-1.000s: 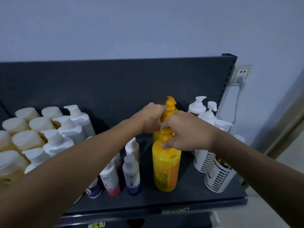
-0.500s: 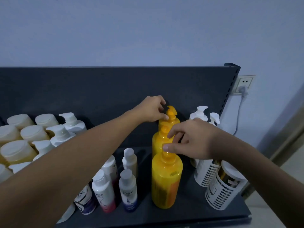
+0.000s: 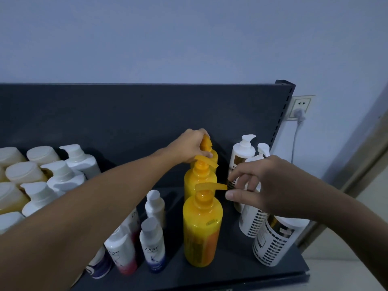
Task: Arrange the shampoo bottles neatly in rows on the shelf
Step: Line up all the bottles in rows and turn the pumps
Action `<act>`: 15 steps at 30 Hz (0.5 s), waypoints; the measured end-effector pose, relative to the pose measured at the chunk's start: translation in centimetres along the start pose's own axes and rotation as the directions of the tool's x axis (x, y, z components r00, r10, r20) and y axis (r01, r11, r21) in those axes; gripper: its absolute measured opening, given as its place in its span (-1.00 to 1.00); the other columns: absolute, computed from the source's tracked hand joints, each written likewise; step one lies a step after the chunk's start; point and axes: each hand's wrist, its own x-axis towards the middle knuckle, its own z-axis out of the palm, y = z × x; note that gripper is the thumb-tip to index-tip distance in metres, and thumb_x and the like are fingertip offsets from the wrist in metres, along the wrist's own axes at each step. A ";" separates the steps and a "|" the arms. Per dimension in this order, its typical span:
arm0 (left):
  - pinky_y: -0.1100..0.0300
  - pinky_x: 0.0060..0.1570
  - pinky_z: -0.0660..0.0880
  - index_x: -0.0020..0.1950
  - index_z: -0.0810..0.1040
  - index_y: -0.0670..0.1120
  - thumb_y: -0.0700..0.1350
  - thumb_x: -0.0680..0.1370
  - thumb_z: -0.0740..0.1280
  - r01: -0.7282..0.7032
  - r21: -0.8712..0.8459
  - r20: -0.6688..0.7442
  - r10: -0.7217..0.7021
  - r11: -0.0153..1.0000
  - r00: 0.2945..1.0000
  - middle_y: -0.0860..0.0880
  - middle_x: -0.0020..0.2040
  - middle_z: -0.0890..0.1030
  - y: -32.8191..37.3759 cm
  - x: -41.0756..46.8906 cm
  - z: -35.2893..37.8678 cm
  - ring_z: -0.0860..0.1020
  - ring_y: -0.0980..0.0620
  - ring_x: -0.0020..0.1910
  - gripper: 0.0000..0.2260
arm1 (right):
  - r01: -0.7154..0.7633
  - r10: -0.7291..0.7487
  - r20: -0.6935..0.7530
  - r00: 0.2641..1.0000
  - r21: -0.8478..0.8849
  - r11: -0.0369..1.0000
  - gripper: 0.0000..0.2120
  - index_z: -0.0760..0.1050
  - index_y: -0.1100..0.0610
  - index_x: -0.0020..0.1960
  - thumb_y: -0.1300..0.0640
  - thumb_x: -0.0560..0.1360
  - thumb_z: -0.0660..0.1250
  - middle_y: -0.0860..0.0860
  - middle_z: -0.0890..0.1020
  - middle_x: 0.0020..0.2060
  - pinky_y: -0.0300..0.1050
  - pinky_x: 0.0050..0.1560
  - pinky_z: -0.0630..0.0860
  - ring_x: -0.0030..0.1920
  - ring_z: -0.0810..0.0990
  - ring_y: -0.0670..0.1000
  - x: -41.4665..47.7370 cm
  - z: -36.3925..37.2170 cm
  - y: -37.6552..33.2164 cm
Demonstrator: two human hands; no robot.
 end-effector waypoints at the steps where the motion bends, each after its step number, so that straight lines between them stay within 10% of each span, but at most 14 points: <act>1: 0.07 -0.04 0.63 0.40 0.45 -0.05 0.12 0.46 0.54 0.004 0.003 0.001 -0.004 1.000 1.000 -0.02 0.10 0.59 0.0 -0.1 -0.1 0.59 0.02 0.00 -0.40 | 0.002 -0.002 -0.009 1.000 -0.001 1.000 -0.48 0.62 -0.12 0.15 -0.43 0.39 0.27 -0.24 0.70 -0.18 -0.13 -0.11 0.63 -0.17 0.66 -0.21 -0.1 0.1 0.0; 15: -0.01 0.19 0.58 0.57 0.29 -0.06 -0.02 0.54 0.49 0.052 0.067 0.062 -0.056 0.996 0.997 -0.13 0.37 0.50 -0.5 -1.1 -1.1 0.54 -0.12 0.27 -0.34 | -0.141 0.139 -0.027 0.990 -0.147 0.979 -0.53 0.60 -0.16 0.13 -0.43 0.42 0.26 -0.29 0.68 -0.15 -0.08 -0.06 0.61 -0.13 0.64 -0.24 -1.6 -0.4 0.2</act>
